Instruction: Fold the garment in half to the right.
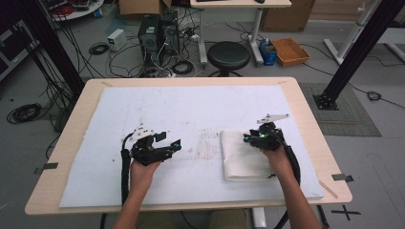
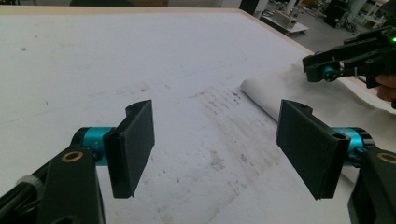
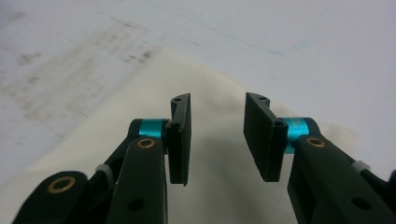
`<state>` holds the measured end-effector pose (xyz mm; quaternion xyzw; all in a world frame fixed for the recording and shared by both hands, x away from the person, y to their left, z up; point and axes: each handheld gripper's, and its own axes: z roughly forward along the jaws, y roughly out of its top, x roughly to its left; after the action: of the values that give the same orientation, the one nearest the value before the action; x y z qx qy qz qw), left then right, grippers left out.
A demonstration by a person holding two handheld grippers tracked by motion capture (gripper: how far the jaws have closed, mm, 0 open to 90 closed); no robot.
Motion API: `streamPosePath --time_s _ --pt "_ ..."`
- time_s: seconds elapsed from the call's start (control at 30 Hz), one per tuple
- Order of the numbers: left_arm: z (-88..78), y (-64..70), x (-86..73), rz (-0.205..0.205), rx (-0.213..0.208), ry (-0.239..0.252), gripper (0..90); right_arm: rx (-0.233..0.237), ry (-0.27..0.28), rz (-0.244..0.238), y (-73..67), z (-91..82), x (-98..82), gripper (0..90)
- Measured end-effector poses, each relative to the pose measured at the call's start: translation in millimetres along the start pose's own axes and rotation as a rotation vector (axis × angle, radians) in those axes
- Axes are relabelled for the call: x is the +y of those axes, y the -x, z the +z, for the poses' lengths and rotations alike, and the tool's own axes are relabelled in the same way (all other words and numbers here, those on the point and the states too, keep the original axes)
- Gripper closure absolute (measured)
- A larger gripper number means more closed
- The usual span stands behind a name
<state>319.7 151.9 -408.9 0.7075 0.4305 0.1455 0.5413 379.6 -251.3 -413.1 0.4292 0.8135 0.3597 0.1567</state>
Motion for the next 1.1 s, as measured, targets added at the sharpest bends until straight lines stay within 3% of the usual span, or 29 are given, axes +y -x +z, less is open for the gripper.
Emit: streamPosePath --time_s 0.1,0.17,0.23,0.27,0.33,0.37,0.5,0.57,0.63,0.73,0.83,0.93,1.1 --pt "1.8 1.3 -1.5 -0.001 -0.004 0.0 28.1 -0.056 -0.09 -0.002 15.6 5.6 -13.6 69.8" --pt "2.3 2.3 -1.9 0.001 -0.006 -0.001 28.1 -0.033 -0.058 0.004 19.7 7.0 -20.0 67.6" --pt "1.6 2.5 -1.8 0.003 -0.005 -0.005 28.1 0.003 -0.03 0.02 18.3 2.4 -20.9 52.5" --pt "0.8 2.1 -1.6 0.006 -0.006 -0.003 28.1 0.008 -0.001 0.019 16.2 -3.4 -22.1 50.6" --pt "-0.6 1.1 -1.8 0.005 -0.006 0.001 28.1 0.028 0.058 -0.008 8.8 -17.8 -28.1 50.1" --pt "-1.0 0.6 -2.0 0.002 -0.01 0.003 28.1 0.017 0.068 -0.049 4.2 -24.4 -32.4 49.6" --pt "-2.1 -0.5 -3.0 0.006 -0.017 0.013 27.3 0.058 0.019 -0.123 -12.0 -37.2 -57.6 42.2" --pt "-2.7 -1.6 -3.1 0.003 -0.018 0.02 20.0 0.075 0.0 -0.132 -14.2 -34.6 -68.4 32.0" --pt "-5.1 -3.4 -2.7 -0.004 -0.023 0.024 18.6 0.063 -0.013 -0.157 -15.9 -31.3 -76.4 26.8" --pt "-10.6 -6.8 -2.1 0.002 -0.024 0.027 18.6 0.075 0.014 -0.138 -12.9 -35.3 -78.5 25.0" --pt "-15.6 -11.2 -3.2 0.012 -0.013 0.036 18.6 0.055 0.143 -0.113 -10.3 -52.0 -76.7 19.9" --pt "-20.0 -16.6 -4.3 0.009 -0.018 0.057 18.7 0.025 0.19 -0.1 -6.3 -63.1 -75.1 19.9" --pt "-27.9 -20.4 -9.4 0.118 -0.006 0.115 18.9 -0.006 0.216 -0.07 1.2 -71.3 -77.6 19.9"
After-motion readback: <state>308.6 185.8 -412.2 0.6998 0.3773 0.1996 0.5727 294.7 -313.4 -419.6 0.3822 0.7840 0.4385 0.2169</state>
